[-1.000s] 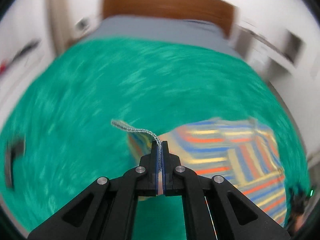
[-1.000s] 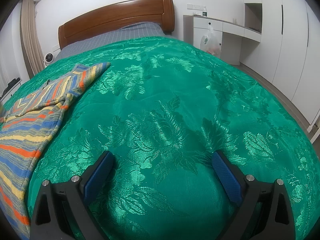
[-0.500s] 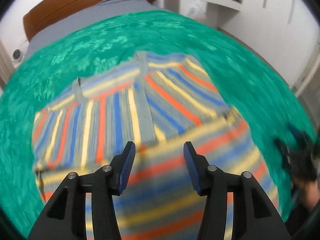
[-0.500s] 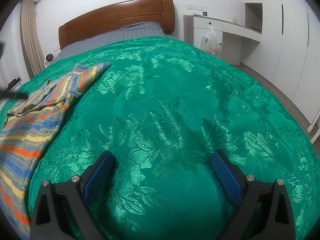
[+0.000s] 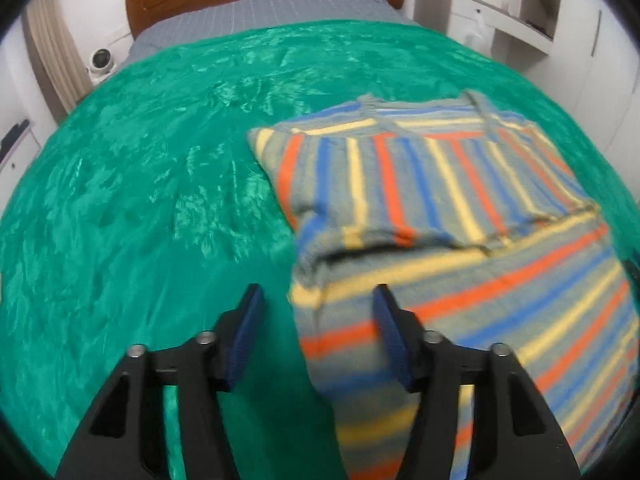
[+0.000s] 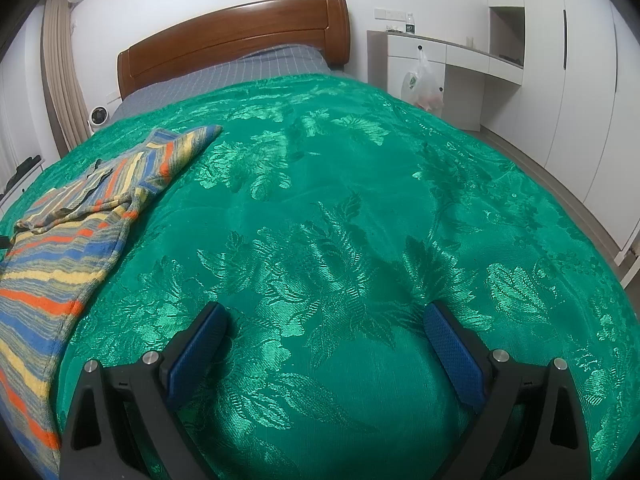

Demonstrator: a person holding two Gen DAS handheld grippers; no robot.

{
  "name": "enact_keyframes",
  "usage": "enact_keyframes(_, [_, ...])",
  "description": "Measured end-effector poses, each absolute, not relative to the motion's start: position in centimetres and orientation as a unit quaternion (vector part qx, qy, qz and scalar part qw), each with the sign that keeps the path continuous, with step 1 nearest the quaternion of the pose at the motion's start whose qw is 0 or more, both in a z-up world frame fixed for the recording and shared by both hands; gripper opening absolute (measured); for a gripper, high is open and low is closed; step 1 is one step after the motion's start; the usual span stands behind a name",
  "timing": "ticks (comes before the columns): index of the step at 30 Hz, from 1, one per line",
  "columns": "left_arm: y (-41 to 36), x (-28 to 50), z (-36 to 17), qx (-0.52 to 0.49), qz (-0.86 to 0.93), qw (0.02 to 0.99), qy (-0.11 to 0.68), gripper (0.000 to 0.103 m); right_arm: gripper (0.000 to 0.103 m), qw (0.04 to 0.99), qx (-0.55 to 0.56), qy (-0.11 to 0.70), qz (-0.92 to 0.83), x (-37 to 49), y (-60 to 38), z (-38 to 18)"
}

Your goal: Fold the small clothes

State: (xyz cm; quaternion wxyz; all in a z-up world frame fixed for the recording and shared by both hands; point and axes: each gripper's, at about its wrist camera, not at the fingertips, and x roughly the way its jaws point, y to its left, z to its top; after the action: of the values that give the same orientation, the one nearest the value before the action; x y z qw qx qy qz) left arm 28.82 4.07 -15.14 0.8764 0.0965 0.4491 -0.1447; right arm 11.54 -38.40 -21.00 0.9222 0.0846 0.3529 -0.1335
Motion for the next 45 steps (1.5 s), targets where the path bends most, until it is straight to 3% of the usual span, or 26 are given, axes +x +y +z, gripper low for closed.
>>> enact_keyframes(1, [4.2, 29.2, -15.3, 0.09, -0.137, 0.88, 0.445, 0.035, 0.098, 0.922, 0.084, 0.353, -0.134, 11.6, -38.4, -21.0])
enact_keyframes(2, [4.5, 29.5, -15.6, 0.073, -0.135, 0.885, 0.439, 0.004, 0.098, 0.922, 0.084, 0.354, -0.134, 11.6, -38.4, -21.0])
enact_keyframes(12, [6.2, 28.1, -17.7, 0.037, -0.104, 0.896, 0.431, 0.005, 0.098, 0.921, 0.082, 0.355, -0.135, 11.7, -38.4, -21.0])
enact_keyframes(16, [6.7, 27.9, -17.3, 0.027, -0.1, 0.892, 0.44, 0.016, 0.098, 0.921, 0.082, 0.355, -0.135, 11.7, -38.4, -21.0])
enact_keyframes(20, [9.0, 24.8, -15.7, 0.011, -0.086, 0.901, 0.425, 0.077, 0.098, 0.921, 0.082, 0.355, -0.135, 11.7, -38.4, -21.0])
enact_keyframes(21, [9.8, 23.9, -15.5, 0.007, -0.084, 0.904, 0.419, 0.084, 0.098, 0.921, 0.082, 0.355, -0.135, 11.7, -38.4, -21.0])
enact_keyframes(27, [15.9, 20.3, -17.2, -0.008, -0.026, 0.906, 0.422, 0.089, 0.098, 0.921, 0.082, 0.355, -0.135, 11.7, -38.4, -21.0])
enact_keyframes(31, [18.2, 20.3, -19.4, -0.024, -0.026, 0.909, 0.415, 0.102, 0.098, 0.921, 0.082, 0.355, -0.135, 11.7, -38.4, -21.0])
enact_keyframes(45, [17.9, 19.2, -20.4, -0.01, -0.023, 0.93, 0.367, 0.103, 0.098, 0.922, 0.084, 0.354, -0.134, 11.7, -38.5, -21.1])
